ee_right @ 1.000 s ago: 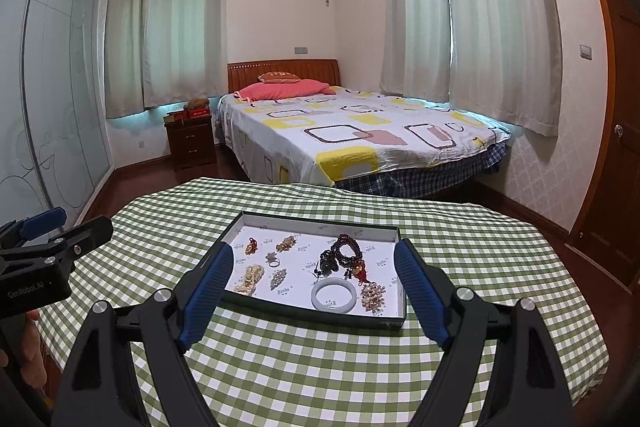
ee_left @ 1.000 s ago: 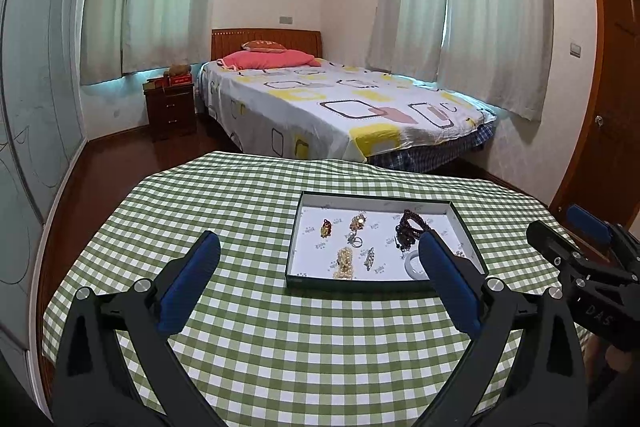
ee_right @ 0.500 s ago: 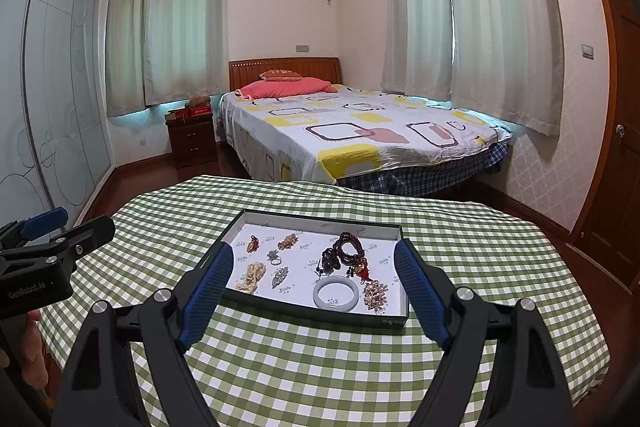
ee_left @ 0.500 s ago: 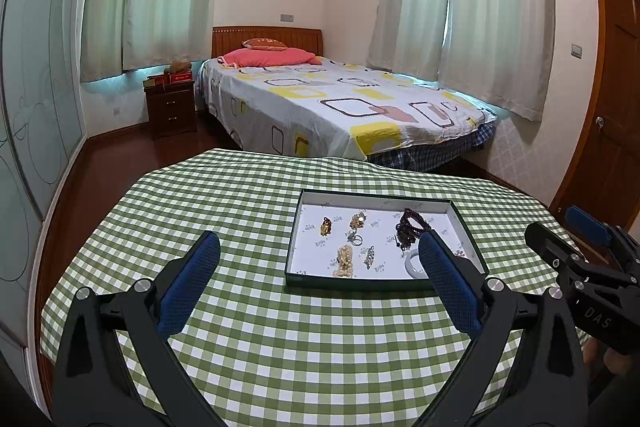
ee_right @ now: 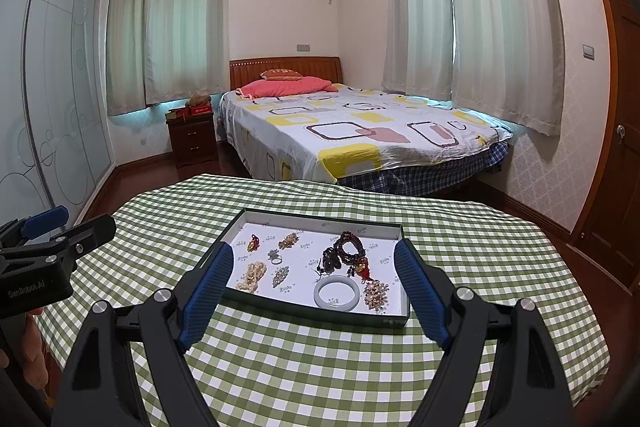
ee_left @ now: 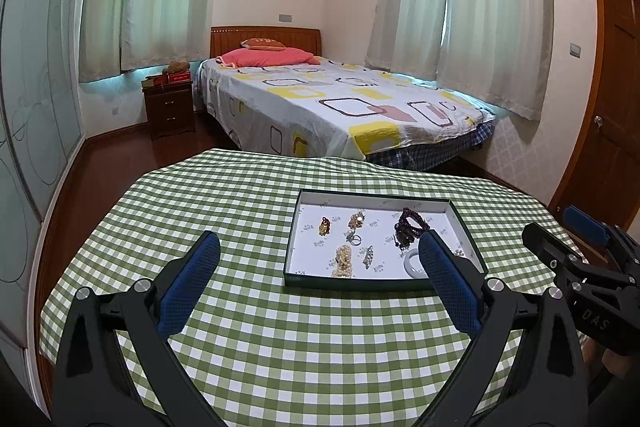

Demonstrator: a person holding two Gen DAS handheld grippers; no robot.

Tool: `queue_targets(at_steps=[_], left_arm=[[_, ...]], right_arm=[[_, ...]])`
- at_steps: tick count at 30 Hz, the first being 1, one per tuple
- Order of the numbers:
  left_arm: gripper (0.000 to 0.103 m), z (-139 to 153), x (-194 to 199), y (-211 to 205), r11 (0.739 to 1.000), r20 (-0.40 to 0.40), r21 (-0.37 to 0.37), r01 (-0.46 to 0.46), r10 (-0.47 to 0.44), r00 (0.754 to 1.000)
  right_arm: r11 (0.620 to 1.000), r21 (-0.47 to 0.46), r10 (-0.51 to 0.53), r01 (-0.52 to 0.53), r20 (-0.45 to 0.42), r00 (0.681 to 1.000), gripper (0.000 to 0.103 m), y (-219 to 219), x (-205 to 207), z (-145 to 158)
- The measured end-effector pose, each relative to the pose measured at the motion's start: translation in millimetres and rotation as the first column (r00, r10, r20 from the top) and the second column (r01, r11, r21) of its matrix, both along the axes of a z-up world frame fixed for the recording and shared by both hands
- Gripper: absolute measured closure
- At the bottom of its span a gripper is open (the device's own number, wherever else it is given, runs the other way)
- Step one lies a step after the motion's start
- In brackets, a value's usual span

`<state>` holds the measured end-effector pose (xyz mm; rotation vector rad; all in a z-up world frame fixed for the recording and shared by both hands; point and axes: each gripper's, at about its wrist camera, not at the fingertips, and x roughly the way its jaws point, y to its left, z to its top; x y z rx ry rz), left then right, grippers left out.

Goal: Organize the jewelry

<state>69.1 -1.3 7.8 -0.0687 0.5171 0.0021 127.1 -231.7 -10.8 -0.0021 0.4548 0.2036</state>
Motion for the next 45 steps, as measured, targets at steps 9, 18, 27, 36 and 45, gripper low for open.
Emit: queue_targets(at_steps=[9, 18, 27, 36, 45], left_arm=[[0.006, 1.5, -1.6, -0.1, 1.0, 0.015, 0.016, -0.016, 0.016, 1.0], [0.004, 3.3, -3.4, -1.7, 1.0, 0.031, 0.027, -0.007, 0.006, 1.0], [0.004, 3.4, -2.8, -3.0, 1.0, 0.029, 0.015, 0.017, -0.017, 0.999], [0.004, 4.5, -4.9, -2.5, 1.0, 0.05, -0.006, 0.031, -0.03, 0.998], [0.004, 0.1, -1.1, 5.0, 0.998, 0.033, -0.062, 0.008, -0.006, 0.999]], right_arm=[[1.0, 0.0, 0.001, -0.001, -0.001, 1.0, 0.023, 0.5, 0.3, -0.6], [1.0, -0.002, 0.002, -0.002, -0.003, 1.0, 0.023, 0.8, -0.8, -3.1], [1.0, -0.002, 0.003, -0.003, -0.005, 1.0, 0.023, 1.5, -0.5, -4.2], [1.0, -0.002, 0.003, -0.003, -0.007, 1.0, 0.023, 1.4, -0.8, -5.0], [1.0, -0.003, 0.005, -0.005, -0.009, 1.0, 0.023, 1.1, -0.5, -6.6]])
